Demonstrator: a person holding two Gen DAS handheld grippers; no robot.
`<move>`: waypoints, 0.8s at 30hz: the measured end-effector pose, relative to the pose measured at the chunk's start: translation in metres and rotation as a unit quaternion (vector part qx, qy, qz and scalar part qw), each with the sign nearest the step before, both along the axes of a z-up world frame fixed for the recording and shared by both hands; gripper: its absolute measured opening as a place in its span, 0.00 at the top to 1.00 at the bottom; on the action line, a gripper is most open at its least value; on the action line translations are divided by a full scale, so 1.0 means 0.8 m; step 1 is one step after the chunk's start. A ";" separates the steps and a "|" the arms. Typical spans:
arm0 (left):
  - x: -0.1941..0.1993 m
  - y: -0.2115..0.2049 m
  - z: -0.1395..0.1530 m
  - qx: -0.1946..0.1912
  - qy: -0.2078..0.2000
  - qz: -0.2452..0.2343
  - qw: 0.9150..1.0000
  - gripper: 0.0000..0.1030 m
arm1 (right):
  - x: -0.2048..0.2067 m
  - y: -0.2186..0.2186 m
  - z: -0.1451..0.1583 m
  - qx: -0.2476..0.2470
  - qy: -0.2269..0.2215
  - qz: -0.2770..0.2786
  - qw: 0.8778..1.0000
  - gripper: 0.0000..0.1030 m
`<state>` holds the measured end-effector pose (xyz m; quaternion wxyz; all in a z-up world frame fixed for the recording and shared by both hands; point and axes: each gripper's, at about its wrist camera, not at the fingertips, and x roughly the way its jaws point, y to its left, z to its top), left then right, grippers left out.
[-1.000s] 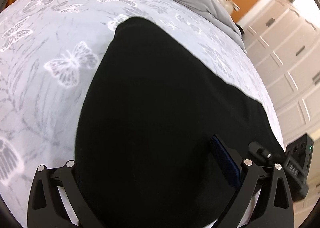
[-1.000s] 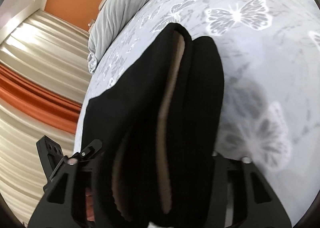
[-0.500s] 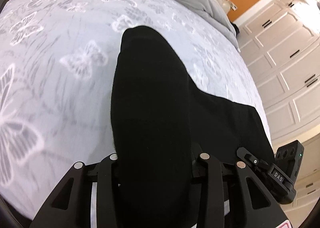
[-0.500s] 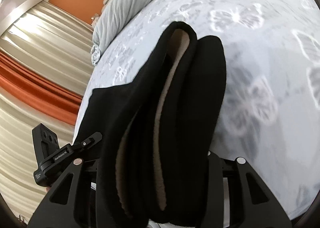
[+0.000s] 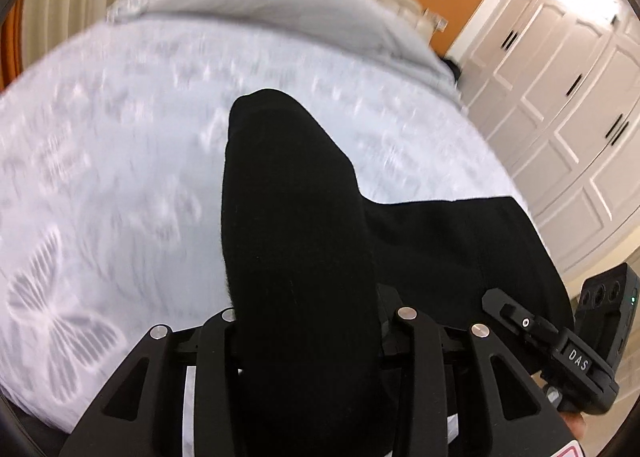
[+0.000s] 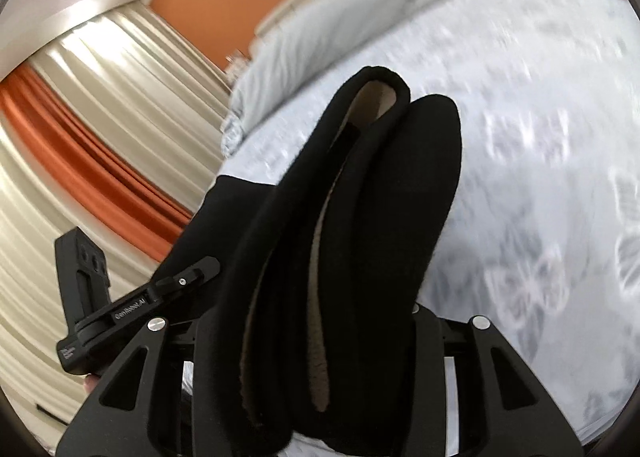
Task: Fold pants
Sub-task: 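Lift the folded pants off the bed with both grippers and hold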
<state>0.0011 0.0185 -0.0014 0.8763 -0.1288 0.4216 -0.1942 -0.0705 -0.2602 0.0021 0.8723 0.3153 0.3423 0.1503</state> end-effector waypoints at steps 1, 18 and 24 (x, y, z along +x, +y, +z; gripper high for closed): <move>-0.001 0.000 0.010 -0.001 -0.013 0.000 1.000 0.68 | -0.002 0.000 0.015 -0.007 -0.018 -0.001 1.000 0.64; 0.033 -0.018 0.197 0.008 -0.242 0.039 0.969 0.68 | 0.093 -0.008 0.176 -0.037 -0.234 -0.004 0.972 0.63; 0.078 -0.036 0.194 0.036 -0.253 0.054 0.965 0.67 | 0.137 -0.016 0.143 -0.028 -0.220 -0.015 0.975 0.63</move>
